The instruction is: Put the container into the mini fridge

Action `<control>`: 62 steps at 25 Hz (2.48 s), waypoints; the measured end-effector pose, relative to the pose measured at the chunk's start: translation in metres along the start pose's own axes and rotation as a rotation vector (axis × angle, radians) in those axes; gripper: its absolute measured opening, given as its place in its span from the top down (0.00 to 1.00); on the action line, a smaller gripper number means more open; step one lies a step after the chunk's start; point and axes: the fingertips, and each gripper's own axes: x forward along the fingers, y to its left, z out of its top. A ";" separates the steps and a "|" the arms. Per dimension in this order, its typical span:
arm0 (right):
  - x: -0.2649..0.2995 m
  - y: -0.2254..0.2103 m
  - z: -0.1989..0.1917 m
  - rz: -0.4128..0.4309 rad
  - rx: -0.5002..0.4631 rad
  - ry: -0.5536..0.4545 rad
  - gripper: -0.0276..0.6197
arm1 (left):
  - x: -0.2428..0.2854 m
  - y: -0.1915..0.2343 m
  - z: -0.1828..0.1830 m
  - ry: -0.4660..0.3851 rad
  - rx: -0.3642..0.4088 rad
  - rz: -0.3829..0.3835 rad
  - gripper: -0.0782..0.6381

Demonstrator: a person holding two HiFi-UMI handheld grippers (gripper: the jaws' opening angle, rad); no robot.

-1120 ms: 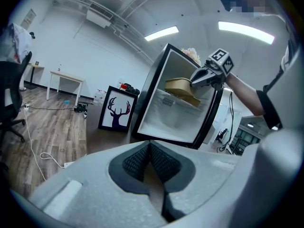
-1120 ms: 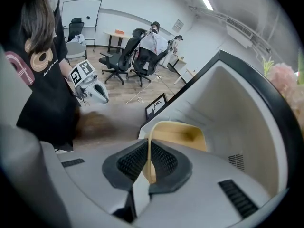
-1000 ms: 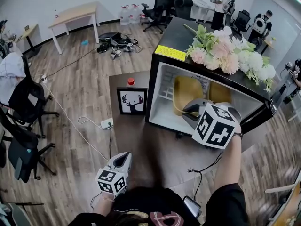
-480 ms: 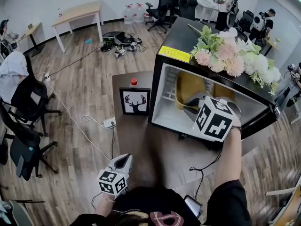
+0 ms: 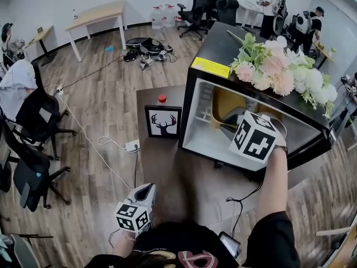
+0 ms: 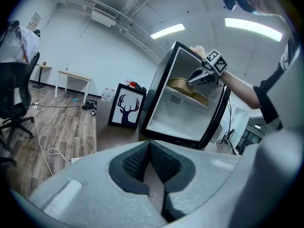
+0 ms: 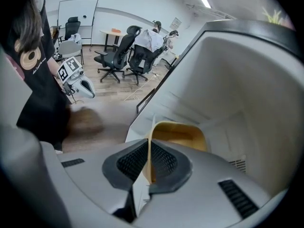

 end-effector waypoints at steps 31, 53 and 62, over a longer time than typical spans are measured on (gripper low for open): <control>0.023 -0.023 -0.005 -0.035 0.137 -0.077 0.77 | 0.001 0.007 0.008 -0.013 0.019 0.042 0.88; -0.086 -0.028 0.038 -0.315 0.533 -0.772 0.62 | 0.004 -0.027 0.035 -0.086 0.088 -0.054 0.88; -0.102 0.007 0.024 -0.405 0.689 -0.836 0.62 | -0.001 -0.045 0.042 -0.100 0.111 -0.132 0.88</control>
